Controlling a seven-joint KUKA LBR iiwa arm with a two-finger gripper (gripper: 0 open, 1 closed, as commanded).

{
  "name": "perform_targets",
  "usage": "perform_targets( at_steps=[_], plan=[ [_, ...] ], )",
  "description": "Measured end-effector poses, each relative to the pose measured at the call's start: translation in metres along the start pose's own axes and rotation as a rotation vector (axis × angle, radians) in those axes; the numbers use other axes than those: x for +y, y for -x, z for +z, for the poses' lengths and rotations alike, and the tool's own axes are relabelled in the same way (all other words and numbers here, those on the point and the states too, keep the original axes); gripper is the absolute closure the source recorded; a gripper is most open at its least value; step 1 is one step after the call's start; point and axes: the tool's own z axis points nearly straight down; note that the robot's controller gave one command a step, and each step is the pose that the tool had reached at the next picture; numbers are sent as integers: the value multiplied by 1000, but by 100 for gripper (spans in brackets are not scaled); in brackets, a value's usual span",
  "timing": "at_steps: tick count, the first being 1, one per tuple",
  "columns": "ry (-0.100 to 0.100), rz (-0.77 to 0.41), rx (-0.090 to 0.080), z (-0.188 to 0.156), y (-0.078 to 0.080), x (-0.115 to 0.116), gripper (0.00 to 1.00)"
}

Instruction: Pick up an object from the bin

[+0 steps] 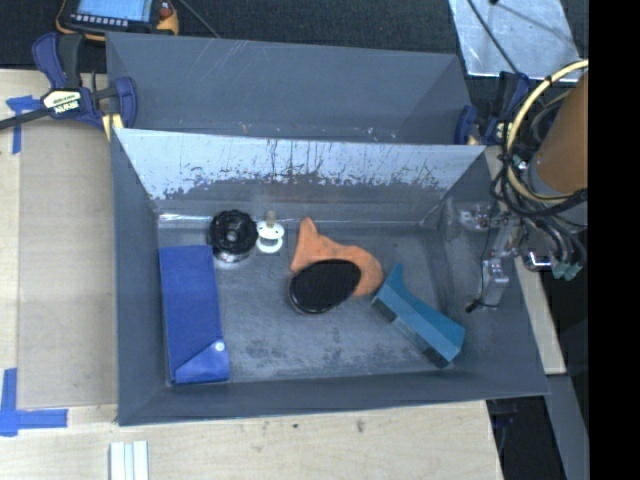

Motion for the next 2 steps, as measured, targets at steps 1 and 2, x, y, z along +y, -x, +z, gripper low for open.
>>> perform_targets(
  at_steps=[1,2],
  plan=[
    [-1,-3,-9,-5,1,1,0],
    [-3,-73,-14,28,8,21,0]
  ],
)
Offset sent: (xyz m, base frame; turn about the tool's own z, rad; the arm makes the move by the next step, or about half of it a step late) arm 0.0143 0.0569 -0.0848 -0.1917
